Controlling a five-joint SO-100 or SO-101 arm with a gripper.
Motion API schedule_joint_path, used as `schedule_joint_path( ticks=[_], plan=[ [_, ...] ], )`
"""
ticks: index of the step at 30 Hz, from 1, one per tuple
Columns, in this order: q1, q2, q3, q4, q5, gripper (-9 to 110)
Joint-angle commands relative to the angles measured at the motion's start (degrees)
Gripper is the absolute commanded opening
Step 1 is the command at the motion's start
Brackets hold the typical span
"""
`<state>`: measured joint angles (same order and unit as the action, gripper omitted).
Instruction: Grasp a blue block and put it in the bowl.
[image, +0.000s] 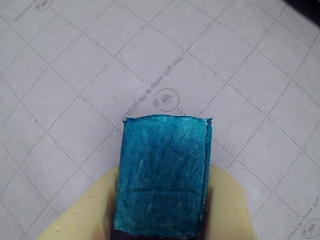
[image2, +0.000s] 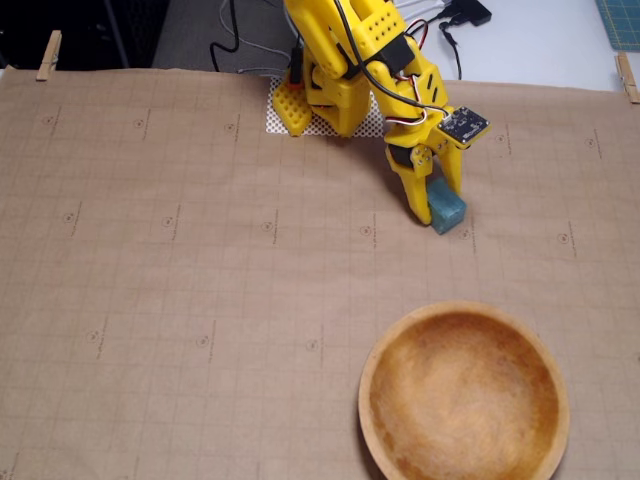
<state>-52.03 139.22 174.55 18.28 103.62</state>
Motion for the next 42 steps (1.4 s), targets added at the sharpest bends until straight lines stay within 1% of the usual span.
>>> schedule_joint_path(
  ticks=[1,5,14,20,33,40,42],
  plan=[
    [0.3,1.5,-0.7,-1.0,-0.4,10],
    [0.4,1.8,-0.7,-1.0,-0.4,4],
    [0.4,1.9,-1.1,-1.0,-0.4,-3],
    [1.7,2.1,-3.4,-0.5,-0.4,-3],
    [3.6,2.1,-17.8,-0.1,-0.6,-3],
    [9.0,2.1,-23.6,-0.1,-0.9,-3],
    [10.7,2.1,-25.2,-0.1,-2.4,-3]
  ],
)
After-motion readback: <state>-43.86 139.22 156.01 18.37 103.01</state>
